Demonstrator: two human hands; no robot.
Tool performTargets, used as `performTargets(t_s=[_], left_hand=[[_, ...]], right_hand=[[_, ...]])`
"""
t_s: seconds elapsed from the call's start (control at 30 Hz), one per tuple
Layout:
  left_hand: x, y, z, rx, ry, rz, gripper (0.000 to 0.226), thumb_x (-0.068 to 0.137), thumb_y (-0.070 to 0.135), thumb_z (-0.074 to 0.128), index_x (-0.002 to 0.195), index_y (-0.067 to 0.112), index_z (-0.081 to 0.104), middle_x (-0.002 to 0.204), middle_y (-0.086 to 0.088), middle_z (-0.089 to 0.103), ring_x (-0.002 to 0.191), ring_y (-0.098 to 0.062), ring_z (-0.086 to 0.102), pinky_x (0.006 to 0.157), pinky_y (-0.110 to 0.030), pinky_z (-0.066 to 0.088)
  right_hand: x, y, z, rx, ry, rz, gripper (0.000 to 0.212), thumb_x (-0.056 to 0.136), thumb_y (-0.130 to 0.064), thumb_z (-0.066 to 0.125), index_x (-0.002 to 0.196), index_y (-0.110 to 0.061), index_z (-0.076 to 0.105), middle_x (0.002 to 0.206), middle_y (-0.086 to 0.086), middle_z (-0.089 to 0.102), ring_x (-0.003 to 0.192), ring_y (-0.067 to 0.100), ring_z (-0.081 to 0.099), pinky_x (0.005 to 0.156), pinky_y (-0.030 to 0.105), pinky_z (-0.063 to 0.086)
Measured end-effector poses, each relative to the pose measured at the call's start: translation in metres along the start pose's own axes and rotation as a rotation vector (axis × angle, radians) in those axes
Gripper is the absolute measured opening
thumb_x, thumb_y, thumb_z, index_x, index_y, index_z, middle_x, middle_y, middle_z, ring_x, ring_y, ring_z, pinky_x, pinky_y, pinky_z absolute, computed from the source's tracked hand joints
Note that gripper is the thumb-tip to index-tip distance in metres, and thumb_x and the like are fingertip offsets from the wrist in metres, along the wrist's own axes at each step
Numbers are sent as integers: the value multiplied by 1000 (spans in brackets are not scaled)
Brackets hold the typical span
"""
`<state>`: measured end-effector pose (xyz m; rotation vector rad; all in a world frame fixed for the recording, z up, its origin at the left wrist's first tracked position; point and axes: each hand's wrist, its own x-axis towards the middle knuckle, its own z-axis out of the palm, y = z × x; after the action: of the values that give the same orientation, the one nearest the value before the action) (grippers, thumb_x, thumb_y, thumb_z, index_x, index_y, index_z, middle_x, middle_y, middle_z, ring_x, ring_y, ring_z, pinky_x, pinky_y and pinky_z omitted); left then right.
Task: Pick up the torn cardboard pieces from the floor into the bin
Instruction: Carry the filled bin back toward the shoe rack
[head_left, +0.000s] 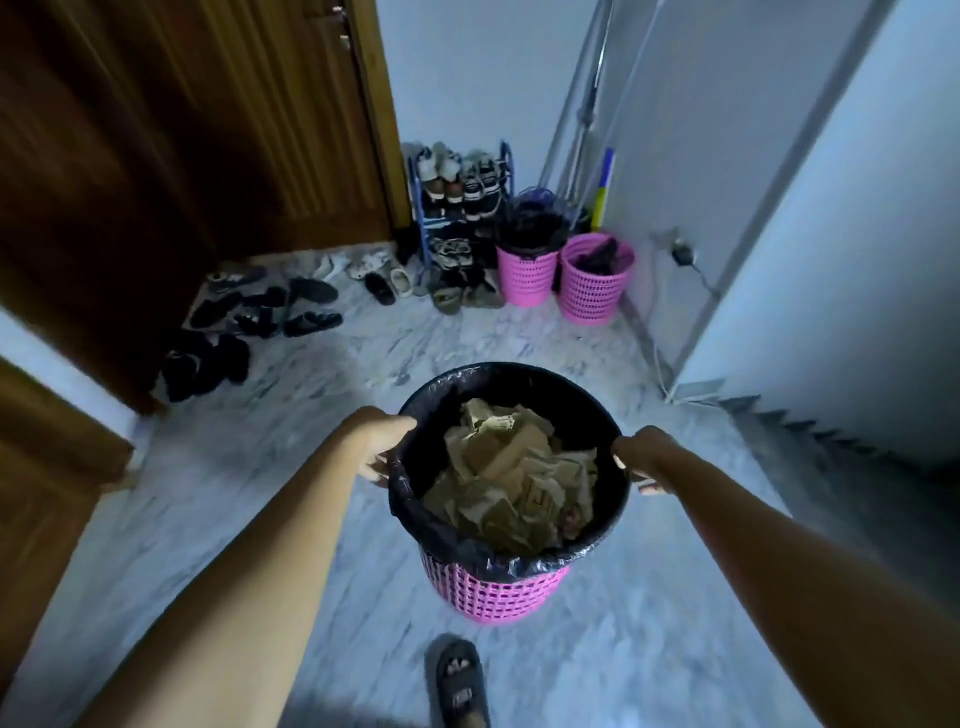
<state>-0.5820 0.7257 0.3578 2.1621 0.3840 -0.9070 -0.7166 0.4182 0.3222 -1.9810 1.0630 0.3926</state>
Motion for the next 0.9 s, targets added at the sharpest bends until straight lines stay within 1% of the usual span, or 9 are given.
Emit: performTargets(t_s=[0.13,0.23,0.3,0.43,0.53,0.6,0.67,0.77,0.9], left_hand=[[31,78,38,53,-106,20,31,93,30,59,112,6,54,104,-14,60,76,-33,62,70,-44,60],[74,140,60,107,-183,25,41,93,36,61,122,9,52,119,-15,58,80,-35,67,75,-49,60],[108,186,72,127,-223,26,40,93,37,61,121,11,50,121,-12,54,85,-35,67,80,-50,59],[175,274,97,196,-267,35,48,92,40,63,127,13,48,123,-12,52,88,-32,65,83,-51,58],[219,338,119,331,-235,86,62,88,44,65,136,10,47,137,-17,51,110,-36,59,77,-47,60],[246,379,137,375,-225,132,65,89,46,63,139,8,46,139,-19,50,115,-37,56,74,-45,59],[279,420,159,390,-218,155,67,90,48,61,140,7,45,139,-21,49,116,-37,56,78,-44,59],[350,472,207,394,-215,161,66,91,49,59,140,7,44,140,-20,48,111,-33,56,81,-41,58],[500,520,297,416,-218,118,62,91,51,58,139,12,45,140,-15,49,116,-31,57,79,-38,58]], right_hand=[[46,8,-53,78,34,77,12,84,-9,50,87,-3,60,77,13,61,64,23,60,67,31,51],[101,0,-86,104,54,116,14,81,-11,50,86,-5,62,78,13,60,64,24,60,68,30,52],[146,-9,-106,123,64,150,18,80,-13,50,88,-4,64,78,14,63,63,24,61,66,29,53],[224,-28,-140,209,64,220,28,80,-15,53,99,0,66,100,19,72,86,27,73,62,27,52],[269,-42,-164,309,84,264,28,80,-18,55,100,-1,64,102,18,71,92,28,71,61,27,51],[305,-47,-178,367,89,278,31,79,-22,56,103,-2,62,105,18,69,94,28,69,62,28,50],[348,-50,-193,410,104,311,35,76,-22,57,105,-3,61,105,17,68,95,28,68,63,28,51],[438,-47,-208,440,121,359,35,78,-19,59,109,-3,61,105,17,68,96,29,68,63,27,50],[613,-23,-203,443,134,425,35,79,-20,62,108,-1,63,103,18,68,96,32,67,66,30,50]])
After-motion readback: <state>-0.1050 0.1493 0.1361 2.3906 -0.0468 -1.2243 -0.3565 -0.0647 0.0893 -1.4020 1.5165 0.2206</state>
